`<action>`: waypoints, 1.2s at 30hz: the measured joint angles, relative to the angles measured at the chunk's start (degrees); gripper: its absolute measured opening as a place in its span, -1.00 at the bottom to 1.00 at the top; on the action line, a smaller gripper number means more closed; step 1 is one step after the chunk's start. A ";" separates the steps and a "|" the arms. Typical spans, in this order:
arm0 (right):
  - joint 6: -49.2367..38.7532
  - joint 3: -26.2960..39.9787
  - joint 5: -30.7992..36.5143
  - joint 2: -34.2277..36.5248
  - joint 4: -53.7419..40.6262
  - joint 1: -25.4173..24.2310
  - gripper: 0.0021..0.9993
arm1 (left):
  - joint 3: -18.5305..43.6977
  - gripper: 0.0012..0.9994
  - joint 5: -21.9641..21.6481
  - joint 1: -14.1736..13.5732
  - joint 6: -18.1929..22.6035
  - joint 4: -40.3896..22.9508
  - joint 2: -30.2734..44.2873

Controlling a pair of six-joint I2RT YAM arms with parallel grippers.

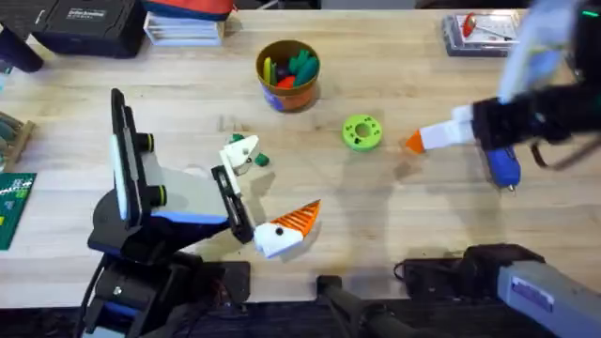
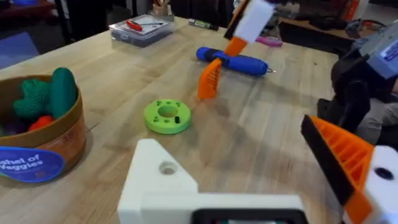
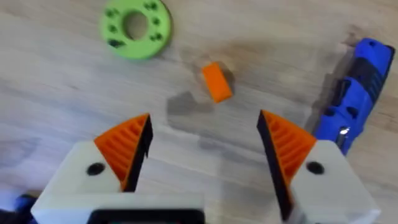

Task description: Pick up the gripper from the table and insert it into the empty holder that is missing its gripper. Then pick up a screw, insert it into the mounting hole, and use the screwdriver to tighten it. Finally, clean up the table by picking up the vegetable and placing it into the bucket.

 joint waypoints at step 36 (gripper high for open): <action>-15.85 1.61 6.35 22.19 6.50 1.40 -0.77 | -0.02 0.98 0.15 0.00 0.00 -0.02 0.02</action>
